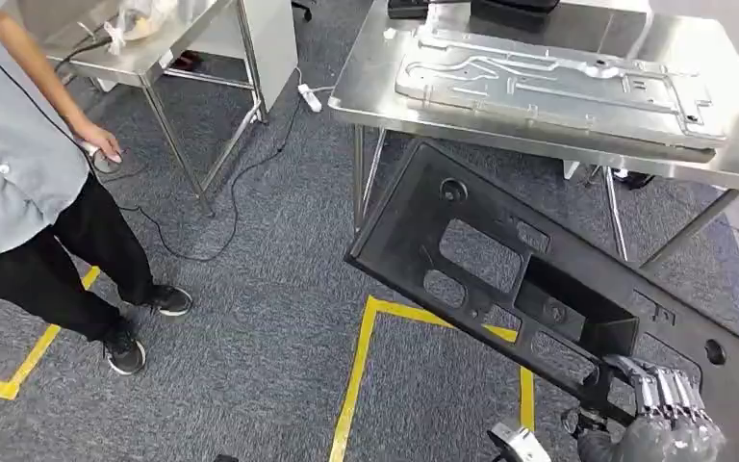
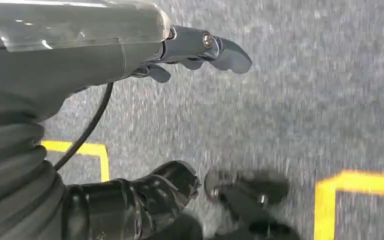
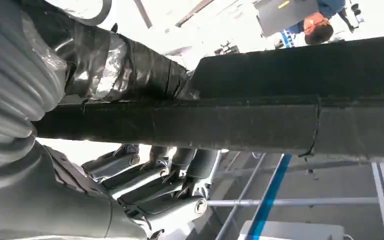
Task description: Take the parts from the cabinet and place them on the table.
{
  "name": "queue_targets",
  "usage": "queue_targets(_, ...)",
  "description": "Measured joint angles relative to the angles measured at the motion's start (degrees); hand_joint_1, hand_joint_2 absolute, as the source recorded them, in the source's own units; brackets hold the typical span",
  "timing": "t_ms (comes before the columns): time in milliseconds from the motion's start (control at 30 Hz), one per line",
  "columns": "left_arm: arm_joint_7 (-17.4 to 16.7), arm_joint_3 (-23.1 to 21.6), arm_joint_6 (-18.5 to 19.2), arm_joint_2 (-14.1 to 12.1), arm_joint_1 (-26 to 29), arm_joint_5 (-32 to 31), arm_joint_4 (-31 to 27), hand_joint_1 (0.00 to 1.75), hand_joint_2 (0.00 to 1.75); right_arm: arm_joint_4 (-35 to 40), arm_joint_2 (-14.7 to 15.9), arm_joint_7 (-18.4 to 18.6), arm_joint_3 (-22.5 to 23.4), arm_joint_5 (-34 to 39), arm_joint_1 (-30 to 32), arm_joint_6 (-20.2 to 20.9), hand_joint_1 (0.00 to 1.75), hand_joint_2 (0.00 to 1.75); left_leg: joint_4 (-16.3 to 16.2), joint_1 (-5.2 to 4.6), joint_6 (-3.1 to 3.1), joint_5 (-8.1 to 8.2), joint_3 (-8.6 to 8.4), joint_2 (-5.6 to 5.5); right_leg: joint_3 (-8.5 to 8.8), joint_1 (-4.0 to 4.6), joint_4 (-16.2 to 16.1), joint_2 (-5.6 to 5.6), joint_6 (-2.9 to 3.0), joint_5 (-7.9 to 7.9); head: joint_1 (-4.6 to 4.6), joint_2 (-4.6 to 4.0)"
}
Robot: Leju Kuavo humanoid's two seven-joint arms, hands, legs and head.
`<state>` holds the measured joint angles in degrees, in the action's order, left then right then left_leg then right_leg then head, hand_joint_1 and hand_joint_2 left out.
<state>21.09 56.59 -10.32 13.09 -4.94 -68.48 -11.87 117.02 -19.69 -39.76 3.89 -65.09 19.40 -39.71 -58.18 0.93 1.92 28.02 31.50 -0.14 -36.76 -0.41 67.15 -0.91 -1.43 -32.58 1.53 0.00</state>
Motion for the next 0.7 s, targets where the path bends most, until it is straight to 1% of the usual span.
queue_targets(33, 0.02, 0.00, 0.05, 0.00, 0.12, 0.00, 0.00, 0.00, 1.75, -0.33, 0.07, 0.00, 0.00, 0.00, 0.02, 0.02, 1.75, 1.75, -0.03, -0.02, 0.04, 0.03, 0.02, 0.16, -2.24, -0.14, 4.57, 0.24, -0.23, -1.92, 0.00, 0.00)
queue_targets(67, 0.09, 0.00, 0.11, 0.00, 0.23, 0.00, 0.00, 0.00, 1.75, -0.62, 0.11, 0.00, 0.00, 0.04, 0.03, 0.02, 1.75, 1.75, -0.04, -0.02, 0.10, 0.10, 0.03, 0.43, -4.09, -0.26, 8.20, 0.29, -0.39, -2.98, 0.02, 0.00)
queue_targets(100, 0.18, 0.00, 0.22, 0.00, 0.31, 0.00, 0.00, 0.00, 1.75, -0.85, 0.15, 0.00, 0.00, 0.17, 0.02, 0.02, 1.75, 1.75, -0.06, -0.01, 0.06, 0.14, -0.01, 0.56, -4.81, -0.38, 9.39, 0.31, -0.46, -2.68, 0.00, 0.00)
queue_targets(133, 0.26, 0.00, 0.40, 0.00, 0.31, 0.00, 0.00, 0.00, 1.75, -0.94, 0.17, 0.02, 0.00, 0.22, 0.02, 0.02, 1.75, 1.75, -0.06, -0.01, 0.03, 0.21, -0.10, 0.64, -4.19, -0.46, 7.97, 0.37, -0.45, -1.15, 0.02, 0.00)
queue_targets(167, 0.46, 0.00, 0.72, 0.00, 0.31, -0.02, 0.00, 0.00, 1.75, -0.96, 0.17, 0.02, 0.00, 0.20, 0.01, 0.02, 1.75, 1.75, -0.06, -0.01, -0.06, 0.30, -0.26, 0.69, -2.31, -0.49, 4.09, 0.47, -0.32, 1.32, -0.02, 0.00)
queue_targets(200, 0.64, 0.00, 0.99, 0.02, 0.27, -0.09, 0.00, 0.00, 1.75, -1.03, 0.17, 0.00, 0.00, -0.04, 0.00, 0.02, 1.75, 1.75, -0.06, -0.01, -0.24, 0.43, -0.49, 0.69, 0.40, -0.45, -1.30, 0.67, -0.05, 4.02, 0.02, 0.00)
queue_targets(233, 0.74, 0.00, 1.12, 0.02, 0.22, -0.15, 0.02, 0.00, 1.75, -1.07, 0.17, 0.00, 0.00, -0.26, -0.04, 0.00, 1.75, 1.75, -0.03, -0.01, -0.46, 0.56, -0.72, 0.70, 3.03, -0.34, -6.38, 1.01, 0.34, 5.80, 0.00, 0.00)
queue_targets(267, 0.81, -0.02, 1.23, 0.02, 0.20, -0.22, 0.02, 0.00, 1.75, -1.18, 0.17, 0.00, 0.00, -0.61, -0.19, 0.02, 1.75, 1.75, -0.12, -0.33, -0.79, 0.71, -0.65, 0.76, 3.60, 0.18, -7.72, 1.34, 0.72, 4.70, 0.00, 0.00)
queue_targets(300, 0.85, -0.02, 1.34, 0.00, 0.20, -0.42, 0.00, 0.00, 1.75, -1.23, 0.17, 0.00, 0.00, -1.10, -0.23, 0.02, 1.75, 1.75, -0.13, -0.29, -1.06, 0.75, -0.54, 0.75, 3.50, 0.27, -7.88, 1.12, 0.92, 4.92, -0.02, 0.00)
queue_targets(333, 0.90, -0.04, 1.49, 0.00, 0.16, -0.50, 0.00, 0.00, 1.75, -1.36, 0.17, 0.00, 0.00, -1.36, -0.24, 0.02, 1.75, 1.75, -0.06, -0.25, -1.37, 0.78, -0.58, 0.82, 3.40, 0.38, -7.89, 1.02, 0.99, 4.90, 0.00, 0.00)
queue_targets(367, 1.03, -0.04, 1.82, 0.00, 0.12, -0.50, 0.02, 0.00, 1.75, -1.49, 0.17, 0.00, 0.00, -1.27, -0.24, 0.02, 1.75, 1.75, 0.26, -0.18, -1.66, 0.67, -0.78, 0.91, 3.40, 0.46, -7.84, 0.88, 1.27, 4.81, -0.02, 0.00)
queue_targets(400, 1.11, -0.04, 2.06, 0.00, 0.02, -0.50, 0.00, 0.00, 1.75, -1.53, 0.17, 0.00, 0.00, -0.92, -0.25, 0.02, 1.75, 1.75, 0.44, -0.39, -2.06, 0.73, -1.04, 1.00, 3.61, 0.23, -8.43, 0.81, 1.70, 5.07, -0.02, 0.00)
queue_targets(433, 1.18, -0.04, 2.15, -0.02, 0.07, -0.50, 0.00, 0.00, 1.75, -1.58, 0.13, 0.00, 0.00, -0.65, -0.28, 0.02, 1.75, 1.75, -0.29, -0.17, -2.30, 1.35, -0.92, 0.78, 4.14, -0.26, -9.04, 0.94, 2.11, 5.37, -0.02, 0.00)
queue_targets(467, 1.25, -0.02, 2.17, -0.02, 0.09, -0.50, 0.00, 0.00, 1.75, -1.60, 0.09, 0.00, 0.00, -0.48, -0.42, 0.02, 1.75, 1.75, -2.44, -0.22, -2.40, 2.97, 0.04, 0.65, 4.24, -0.27, -9.21, 0.88, 2.53, 5.38, -0.04, 0.00)
queue_targets(533, 1.27, -0.02, 2.23, -0.04, 0.10, -0.50, 0.02, 0.00, 1.75, -1.79, 0.09, 0.00, 0.00, -0.15, -0.48, 0.00, 1.75, 1.75, -10.62, -0.19, -2.63, 7.27, 4.01, 0.63, 4.17, -0.11, -9.11, 0.91, 2.86, 5.28, -0.11, 0.00)
queue_targets(567, 1.27, -0.02, 2.21, -0.04, 0.18, -0.50, 0.00, 0.00, 1.75, -1.92, 0.09, 0.00, 0.00, 0.11, -0.49, 0.02, 1.75, 1.75, -14.88, -0.19, -2.74, 8.84, 6.14, 0.62, 4.16, -0.01, -9.03, 0.88, 2.94, 5.23, -0.09, 0.00)
queue_targets(600, 1.27, -0.02, 2.23, -0.07, 0.26, -0.50, 0.02, 0.00, 1.75, -2.04, 0.09, 0.00, 0.00, 0.44, -0.48, 0.00, 1.75, 1.75, -17.20, -0.19, -2.82, 8.98, 7.42, 0.63, 4.14, 0.06, -8.91, 0.81, 3.04, 5.16, -0.11, 0.00)
queue_targets(633, 1.27, -0.02, 2.21, -0.07, 0.33, -0.50, 0.02, 0.00, 1.75, -2.03, 0.09, 0.00, 0.00, 0.90, -0.48, 0.02, 1.75, 1.75, -16.42, -0.19, -2.82, 7.56, 7.25, 0.63, 4.18, 0.07, -8.76, 0.67, 3.05, 5.04, -0.09, 0.00)
queue_targets(667, 1.27, -0.02, 2.21, -0.09, 0.35, -0.53, 0.00, 0.00, 1.75, -2.03, 0.09, 0.00, 0.00, 1.18, -0.48, 0.02, 1.75, 1.75, -13.13, -0.19, -2.73, 5.09, 5.84, 0.63, 4.24, 0.07, -8.54, 0.51, 2.99, 4.86, -0.11, 0.00)
queue_targets(700, 1.27, -0.02, 2.21, -0.09, 0.34, -0.53, 0.00, 0.00, 1.75, -2.03, 0.09, 0.00, 0.00, 1.35, -0.48, 0.00, 1.75, 1.75, -8.41, -0.19, -2.58, 2.41, 3.69, 0.60, 4.34, 0.07, -8.31, 0.37, 2.89, 4.68, -0.11, 0.00)
